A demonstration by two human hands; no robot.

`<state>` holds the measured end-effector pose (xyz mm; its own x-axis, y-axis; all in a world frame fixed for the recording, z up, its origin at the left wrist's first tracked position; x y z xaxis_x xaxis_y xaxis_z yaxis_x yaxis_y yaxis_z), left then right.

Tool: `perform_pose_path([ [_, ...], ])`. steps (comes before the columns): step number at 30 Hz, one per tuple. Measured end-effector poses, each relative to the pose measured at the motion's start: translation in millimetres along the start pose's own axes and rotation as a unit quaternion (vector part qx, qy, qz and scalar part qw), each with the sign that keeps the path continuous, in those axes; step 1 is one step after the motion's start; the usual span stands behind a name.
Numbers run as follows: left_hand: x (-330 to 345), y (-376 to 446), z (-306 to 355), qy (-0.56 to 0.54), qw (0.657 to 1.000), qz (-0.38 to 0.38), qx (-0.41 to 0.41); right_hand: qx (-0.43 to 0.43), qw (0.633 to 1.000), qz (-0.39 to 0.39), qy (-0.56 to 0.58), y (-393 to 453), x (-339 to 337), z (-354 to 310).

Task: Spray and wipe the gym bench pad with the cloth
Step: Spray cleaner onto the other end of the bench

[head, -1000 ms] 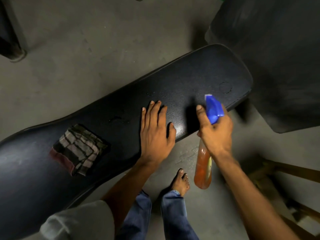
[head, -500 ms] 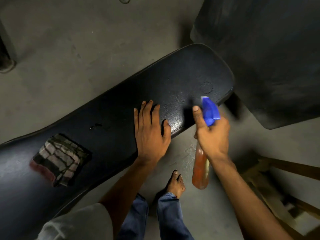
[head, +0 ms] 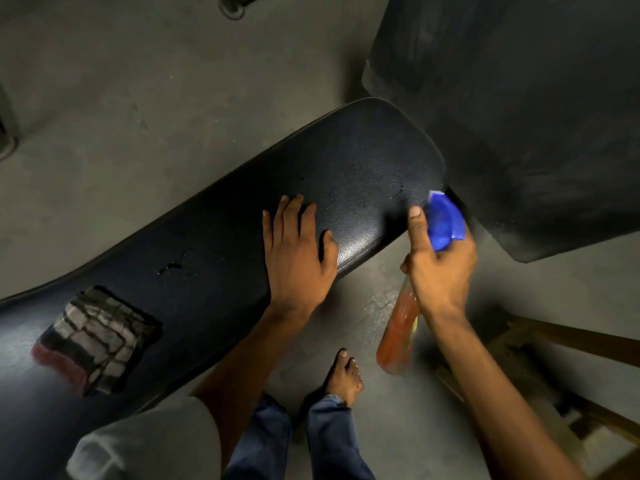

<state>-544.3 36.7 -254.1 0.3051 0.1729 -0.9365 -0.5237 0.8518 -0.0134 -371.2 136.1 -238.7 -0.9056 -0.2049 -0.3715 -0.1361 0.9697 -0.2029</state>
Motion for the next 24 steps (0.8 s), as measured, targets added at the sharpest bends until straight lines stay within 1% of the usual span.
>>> perform_pose_path([
  [4,-1.5,1.0,2.3,0.005,1.000,-0.013,-0.007,-0.017,0.996,-0.081,-0.018,-20.8,5.9,3.0],
  [8,-6.3,-1.5,1.3,-0.006,1.000,-0.017,-0.005,-0.035,0.990,-0.132,-0.037,-45.0,10.6,6.0],
  [10,-9.8,-6.4,-2.7,-0.009,1.000,-0.013,0.002,-0.015,0.991,-0.128,-0.048,-49.0,3.3,12.2],
  [12,-13.7,-13.2,-9.4,-0.009,1.000,-0.009,0.005,0.008,0.994,-0.091,-0.058,-46.6,-9.0,17.7],
  [15,-17.6,-22.3,-19.8,-0.009,1.000,-0.017,0.006,0.004,0.998,-0.027,-0.052,-40.5,-23.5,15.1],
  [18,-19.3,-29.2,-26.9,-0.019,0.999,-0.040,0.018,0.000,0.999,0.001,-0.047,-46.5,-18.3,9.0],
  [20,-23.4,-32.8,-32.2,-0.029,0.998,-0.043,0.026,-0.005,0.998,-0.005,-0.065,-59.7,-9.0,7.4],
  [24,-40.5,-50.7,-54.7,-0.022,0.999,-0.025,0.024,0.001,0.995,-0.081,-0.055,-108.1,25.1,2.0],
])
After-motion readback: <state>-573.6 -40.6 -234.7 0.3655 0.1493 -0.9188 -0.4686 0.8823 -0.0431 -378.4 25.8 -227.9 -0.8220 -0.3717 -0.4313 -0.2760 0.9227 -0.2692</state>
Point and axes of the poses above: each hand's wrist, its own y-axis towards the middle knuckle, its own x-axis out of the palm, z = x × y, the point moved 2 cm from there along y, towards the middle knuckle, and after that the axes turned 9 degrees about -z, right-handed, at the moved point
